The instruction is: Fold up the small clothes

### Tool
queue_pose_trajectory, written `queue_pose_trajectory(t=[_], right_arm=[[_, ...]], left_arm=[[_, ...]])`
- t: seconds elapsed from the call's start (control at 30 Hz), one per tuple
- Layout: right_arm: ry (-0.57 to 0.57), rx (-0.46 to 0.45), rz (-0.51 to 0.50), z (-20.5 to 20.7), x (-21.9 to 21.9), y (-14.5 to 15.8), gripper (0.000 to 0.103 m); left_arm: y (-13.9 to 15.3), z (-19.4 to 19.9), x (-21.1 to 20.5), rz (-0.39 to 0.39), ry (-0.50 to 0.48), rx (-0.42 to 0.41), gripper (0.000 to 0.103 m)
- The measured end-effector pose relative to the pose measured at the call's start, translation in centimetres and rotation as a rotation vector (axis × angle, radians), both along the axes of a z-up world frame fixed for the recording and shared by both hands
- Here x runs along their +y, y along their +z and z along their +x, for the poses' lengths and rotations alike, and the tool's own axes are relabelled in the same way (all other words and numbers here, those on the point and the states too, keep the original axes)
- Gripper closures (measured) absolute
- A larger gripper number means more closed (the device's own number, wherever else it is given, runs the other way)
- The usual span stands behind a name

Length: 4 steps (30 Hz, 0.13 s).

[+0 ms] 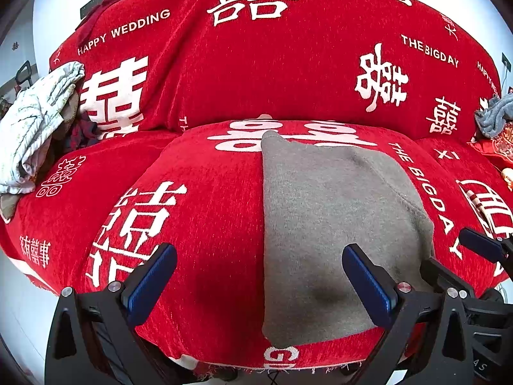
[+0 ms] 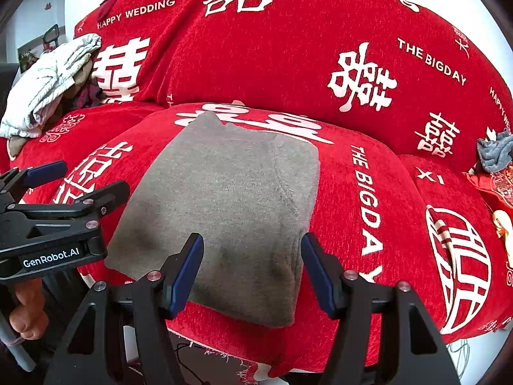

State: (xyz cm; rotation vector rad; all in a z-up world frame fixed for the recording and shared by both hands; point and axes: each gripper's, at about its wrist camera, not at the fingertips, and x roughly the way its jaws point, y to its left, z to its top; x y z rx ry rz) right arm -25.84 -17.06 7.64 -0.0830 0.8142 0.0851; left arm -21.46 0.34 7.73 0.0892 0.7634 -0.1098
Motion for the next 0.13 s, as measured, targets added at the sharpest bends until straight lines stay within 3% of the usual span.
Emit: queue_pose_trajectory(t=[0.13], right_arm=[[0.002, 0.004, 0.001, 0.01, 0.01, -0.25, 0.036]], left_arm=[[-0.02, 0.05, -0.04, 0.003, 0.000, 0.000, 0.000]])
